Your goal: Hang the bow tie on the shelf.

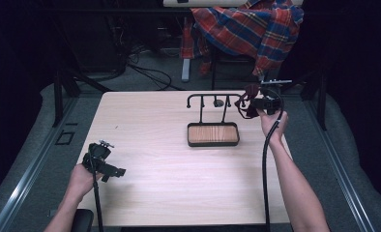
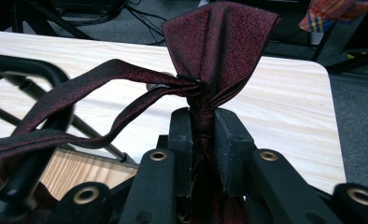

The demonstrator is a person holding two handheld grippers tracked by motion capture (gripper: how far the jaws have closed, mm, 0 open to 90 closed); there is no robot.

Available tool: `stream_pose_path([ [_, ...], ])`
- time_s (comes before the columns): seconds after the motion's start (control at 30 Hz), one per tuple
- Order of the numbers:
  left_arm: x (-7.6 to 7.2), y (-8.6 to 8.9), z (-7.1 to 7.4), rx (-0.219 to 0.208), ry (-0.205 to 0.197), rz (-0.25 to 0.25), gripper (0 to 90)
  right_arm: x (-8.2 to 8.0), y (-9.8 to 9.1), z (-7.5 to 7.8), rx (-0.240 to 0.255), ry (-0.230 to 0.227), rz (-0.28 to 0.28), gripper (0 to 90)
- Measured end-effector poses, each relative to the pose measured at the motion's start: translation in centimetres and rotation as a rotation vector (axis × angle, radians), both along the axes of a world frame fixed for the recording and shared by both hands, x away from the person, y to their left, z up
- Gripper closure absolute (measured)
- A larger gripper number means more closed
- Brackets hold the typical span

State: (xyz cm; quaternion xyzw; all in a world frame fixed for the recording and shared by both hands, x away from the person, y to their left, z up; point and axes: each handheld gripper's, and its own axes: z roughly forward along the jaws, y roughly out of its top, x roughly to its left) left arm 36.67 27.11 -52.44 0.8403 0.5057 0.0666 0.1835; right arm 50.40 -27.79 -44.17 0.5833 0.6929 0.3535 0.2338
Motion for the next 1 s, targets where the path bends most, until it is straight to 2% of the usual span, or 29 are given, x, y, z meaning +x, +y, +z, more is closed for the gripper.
stream_pose_path([
  [0.4, 0.0, -0.1, 0.0, 0.003, 0.001, -0.001, 0.2, 0.8, -0.6, -1.0, 0.024, 0.027, -0.034, 77.8],
  [0.43, 0.0, 0.0, 0.0, 0.006, 0.002, -0.004, 0.2, 0.9, -1.0, -1.3, 0.045, 0.036, -0.046, 77.8],
  [0.57, 0.0, -0.1, 0.0, 0.004, 0.0, -0.002, 0.2, 1.1, -1.5, -1.6, 0.055, 0.041, -0.052, 77.7],
  [0.8, 0.0, -0.1, 0.0, 0.004, 0.001, -0.004, 0.2, 0.9, -1.6, -1.4, 0.086, 0.012, -0.067, 77.8],
  [1.0, 0.0, -0.1, 0.0, 0.005, 0.002, -0.004, 0.2, 0.5, -0.6, -0.6, 0.072, -0.033, -0.04, 77.8],
])
